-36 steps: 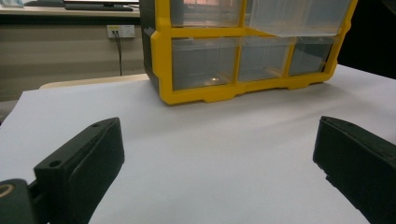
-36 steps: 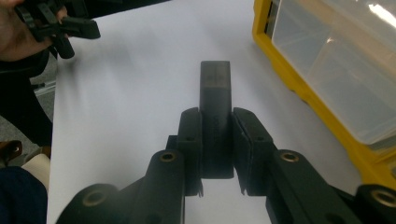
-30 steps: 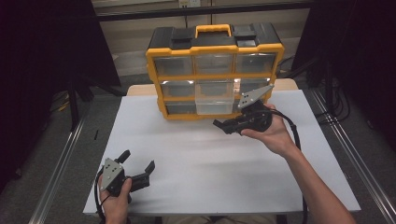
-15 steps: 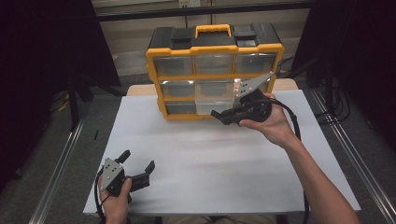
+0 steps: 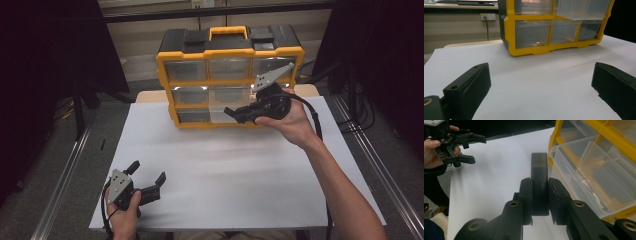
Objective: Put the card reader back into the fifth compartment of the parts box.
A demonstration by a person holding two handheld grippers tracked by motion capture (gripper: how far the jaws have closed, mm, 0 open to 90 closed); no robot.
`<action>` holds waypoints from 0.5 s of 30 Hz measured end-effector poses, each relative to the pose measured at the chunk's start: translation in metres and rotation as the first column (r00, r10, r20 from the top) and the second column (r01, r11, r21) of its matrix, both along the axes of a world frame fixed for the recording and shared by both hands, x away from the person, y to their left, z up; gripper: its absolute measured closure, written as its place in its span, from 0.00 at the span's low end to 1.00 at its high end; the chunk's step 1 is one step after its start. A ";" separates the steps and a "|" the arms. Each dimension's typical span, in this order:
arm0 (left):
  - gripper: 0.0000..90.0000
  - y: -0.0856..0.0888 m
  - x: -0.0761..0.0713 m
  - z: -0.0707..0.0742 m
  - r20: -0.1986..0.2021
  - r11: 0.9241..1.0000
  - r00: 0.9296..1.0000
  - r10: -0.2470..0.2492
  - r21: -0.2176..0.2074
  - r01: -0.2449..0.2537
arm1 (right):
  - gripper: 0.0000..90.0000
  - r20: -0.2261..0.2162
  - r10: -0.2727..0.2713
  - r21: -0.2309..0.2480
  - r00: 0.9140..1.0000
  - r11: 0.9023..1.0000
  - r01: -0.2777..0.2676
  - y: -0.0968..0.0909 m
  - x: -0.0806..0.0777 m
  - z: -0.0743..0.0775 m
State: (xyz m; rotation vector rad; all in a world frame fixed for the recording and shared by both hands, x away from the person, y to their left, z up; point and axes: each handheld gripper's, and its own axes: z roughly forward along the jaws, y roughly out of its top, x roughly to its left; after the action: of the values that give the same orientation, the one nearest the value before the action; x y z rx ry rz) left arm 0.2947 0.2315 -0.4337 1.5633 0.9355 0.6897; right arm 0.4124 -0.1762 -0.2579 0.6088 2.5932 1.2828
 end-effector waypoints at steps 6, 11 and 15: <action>0.03 0.000 0.000 0.000 -0.001 1.000 1.000 -0.001 -0.002 0.001 | 0.82 0.004 -0.013 -0.013 1.000 1.000 0.013 0.001 0.007 0.009; 0.03 0.000 0.000 0.000 -0.001 1.000 1.000 -0.001 0.000 0.001 | 0.82 0.005 -0.024 -0.024 1.000 0.999 0.024 0.002 0.015 0.012; 0.03 0.001 0.000 0.000 -0.001 1.000 1.000 -0.001 0.002 0.001 | 0.82 0.011 -0.035 -0.030 0.999 0.999 0.036 0.004 0.021 0.017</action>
State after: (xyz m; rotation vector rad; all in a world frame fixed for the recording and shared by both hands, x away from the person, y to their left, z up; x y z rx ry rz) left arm 0.2945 0.2320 -0.4335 1.5662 0.9349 0.6893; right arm 0.4330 -0.1723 -0.2408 0.6377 2.5763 1.2303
